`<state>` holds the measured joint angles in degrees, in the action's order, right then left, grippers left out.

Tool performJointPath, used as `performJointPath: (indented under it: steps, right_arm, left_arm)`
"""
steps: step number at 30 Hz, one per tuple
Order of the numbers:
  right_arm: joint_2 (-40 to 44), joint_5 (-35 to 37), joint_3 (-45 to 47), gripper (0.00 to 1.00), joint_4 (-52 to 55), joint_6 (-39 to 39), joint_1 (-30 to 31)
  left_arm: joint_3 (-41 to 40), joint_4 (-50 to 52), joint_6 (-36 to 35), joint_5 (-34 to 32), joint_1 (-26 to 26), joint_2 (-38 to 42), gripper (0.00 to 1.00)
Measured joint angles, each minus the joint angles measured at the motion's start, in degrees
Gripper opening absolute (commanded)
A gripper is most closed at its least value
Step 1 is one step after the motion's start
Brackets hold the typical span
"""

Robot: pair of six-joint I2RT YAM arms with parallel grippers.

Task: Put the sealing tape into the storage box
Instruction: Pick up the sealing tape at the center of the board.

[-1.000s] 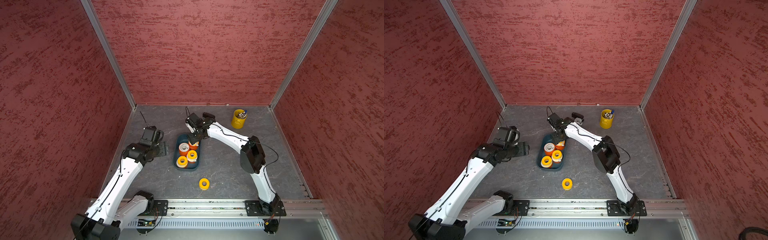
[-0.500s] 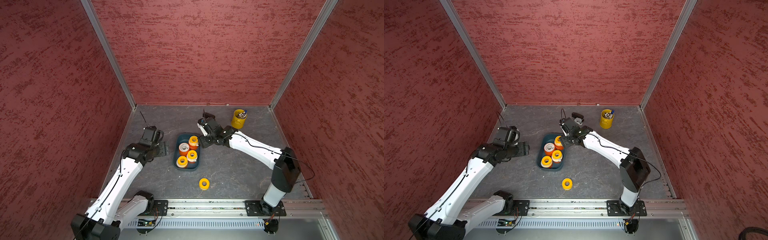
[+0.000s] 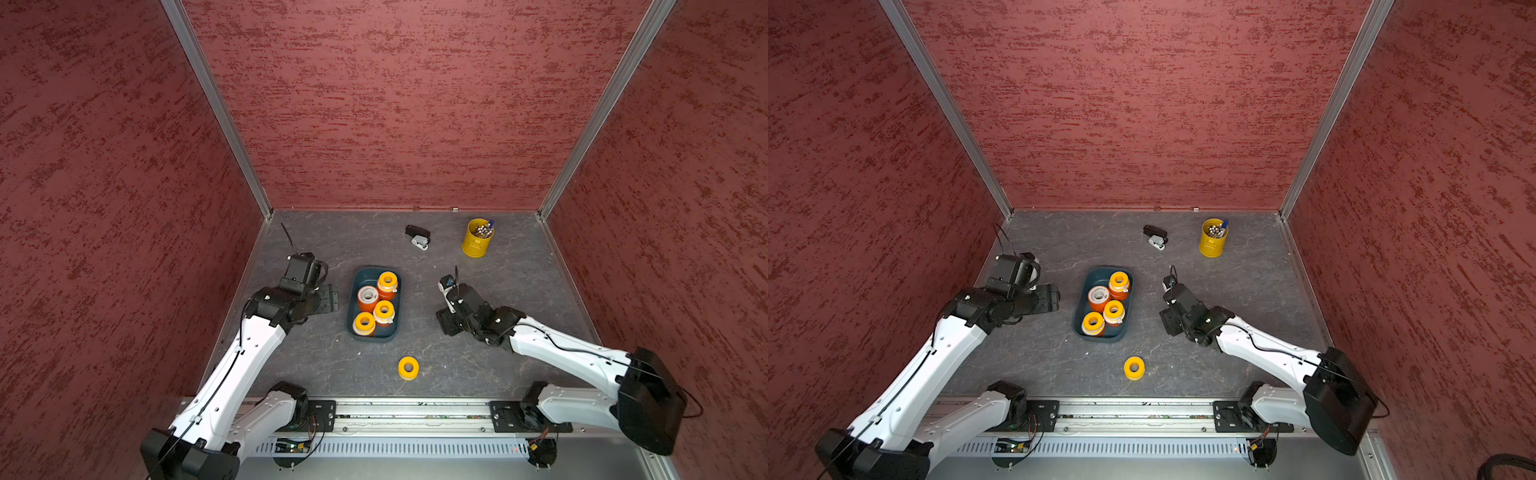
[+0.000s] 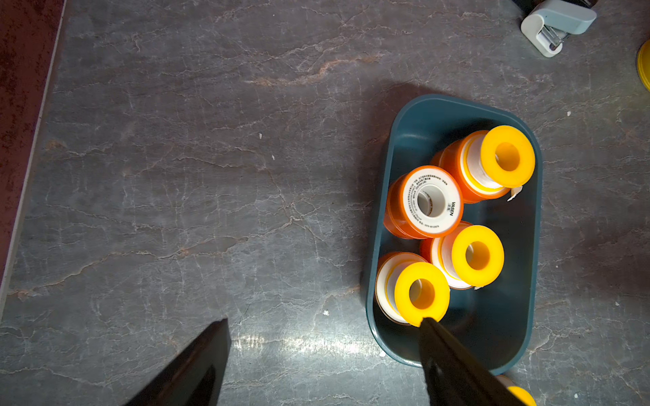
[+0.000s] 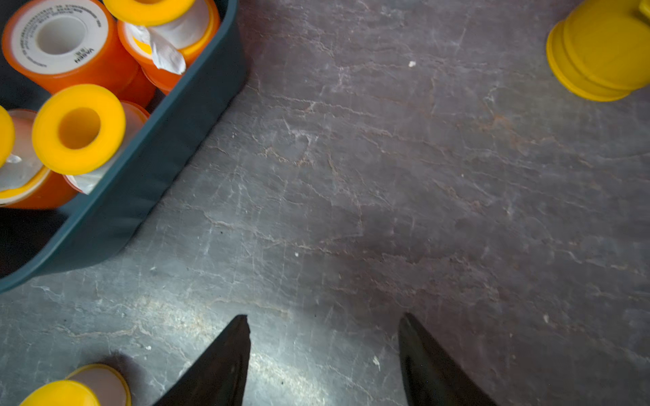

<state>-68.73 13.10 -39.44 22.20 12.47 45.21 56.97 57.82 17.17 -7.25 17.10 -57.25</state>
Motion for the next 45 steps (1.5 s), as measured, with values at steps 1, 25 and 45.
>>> performJointPath:
  steps: [1,25,45]
  right_arm:
    - [1.2,0.5,1.2,0.69,-0.7,0.1,0.0]
    - [19.5,8.7,16.3,0.72,-15.0,2.3,0.0]
    - [18.1,9.7,16.3,0.73,-15.2,2.8,0.0]
  left_arm:
    - [0.0,0.0,0.0,0.1,0.0,-0.4,0.87]
    - [0.1,0.0,0.1,1.2,5.1,-1.5,0.89]
    - [14.7,-5.2,8.3,-0.4,38.2,-31.1,0.89]
